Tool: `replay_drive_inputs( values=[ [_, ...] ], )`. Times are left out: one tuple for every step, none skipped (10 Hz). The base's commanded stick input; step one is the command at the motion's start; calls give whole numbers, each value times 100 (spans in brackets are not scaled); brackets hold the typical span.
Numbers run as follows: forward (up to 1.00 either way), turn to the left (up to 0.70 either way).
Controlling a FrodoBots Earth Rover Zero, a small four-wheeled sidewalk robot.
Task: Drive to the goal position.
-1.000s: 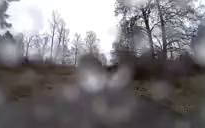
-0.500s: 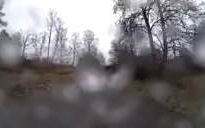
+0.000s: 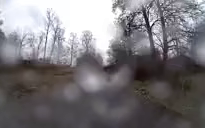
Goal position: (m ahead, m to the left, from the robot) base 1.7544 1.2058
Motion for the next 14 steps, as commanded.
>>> replay_drive_inputs(
  values=[
    [100,0],
    [100,2],
    [100,7],
    [100,12],
    [100,16],
    [100,21],
    [100,26],
    [100,30],
    [100,35],
    [100,40],
    [100,40],
    [100,40],
    [100,36],
    [100,28]
  ],
)
